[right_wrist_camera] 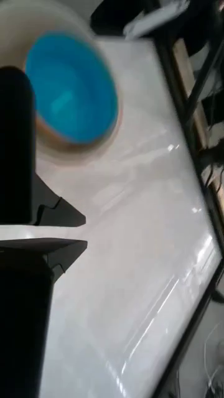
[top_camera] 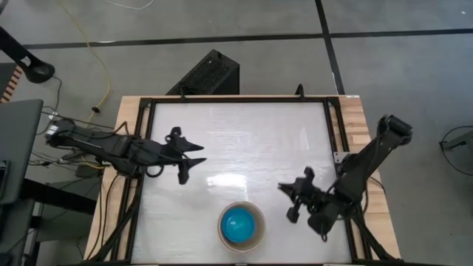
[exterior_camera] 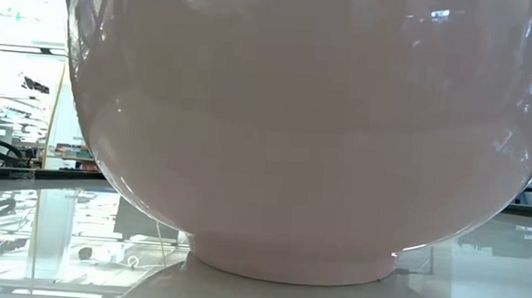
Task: Nest bowls inside each other
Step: Return to Home Position
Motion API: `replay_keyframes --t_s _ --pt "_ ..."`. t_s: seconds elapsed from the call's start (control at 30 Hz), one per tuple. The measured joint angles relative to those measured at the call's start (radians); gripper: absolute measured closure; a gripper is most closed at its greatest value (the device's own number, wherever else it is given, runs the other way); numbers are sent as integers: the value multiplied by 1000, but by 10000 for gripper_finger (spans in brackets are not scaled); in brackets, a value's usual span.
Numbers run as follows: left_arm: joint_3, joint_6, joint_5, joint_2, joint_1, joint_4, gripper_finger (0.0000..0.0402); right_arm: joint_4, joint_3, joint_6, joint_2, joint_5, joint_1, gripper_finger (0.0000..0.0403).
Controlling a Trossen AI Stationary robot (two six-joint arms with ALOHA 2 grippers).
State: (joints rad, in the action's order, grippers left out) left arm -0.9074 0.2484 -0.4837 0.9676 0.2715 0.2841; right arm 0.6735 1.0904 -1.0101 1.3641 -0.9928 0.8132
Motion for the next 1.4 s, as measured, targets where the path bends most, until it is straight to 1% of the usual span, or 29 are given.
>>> replay_keyframes --t_s 0.1,0.2,0.33,0.47,0.63,0.73,0.93,1.13,1.27,1.3,1.4 --pt "88 15 1 -76 -7 -17 226 116 -4 2 -64 21 -21 390" --pt "162 37 8 -132 -24 -20 228 123 -72 2 -152 40 -32 390" --pt "236 55 12 -188 -43 -38 228 49 -222 8 -294 83 -29 390" --pt "278 58 14 -225 -66 -49 228 -61 -357 83 -454 177 -44 390" --pt "333 49 17 -249 -108 -59 228 -116 -491 191 -645 291 -119 390" --pt "366 52 35 -249 -131 -74 228 -135 -570 248 -761 354 -179 390" --pt "456 49 43 -249 -170 -231 228 -137 -710 328 -989 459 -298 390" --pt "560 48 44 -266 -215 -386 228 -142 -810 408 -1214 498 -389 390" --pt "643 52 44 -283 -240 -495 228 -143 -866 427 -1348 519 -436 390" --pt "664 52 49 -285 -247 -525 228 -142 -882 434 -1364 525 -444 390" --pt "732 66 57 -298 -264 -615 228 -140 -908 439 -1360 543 -470 390"
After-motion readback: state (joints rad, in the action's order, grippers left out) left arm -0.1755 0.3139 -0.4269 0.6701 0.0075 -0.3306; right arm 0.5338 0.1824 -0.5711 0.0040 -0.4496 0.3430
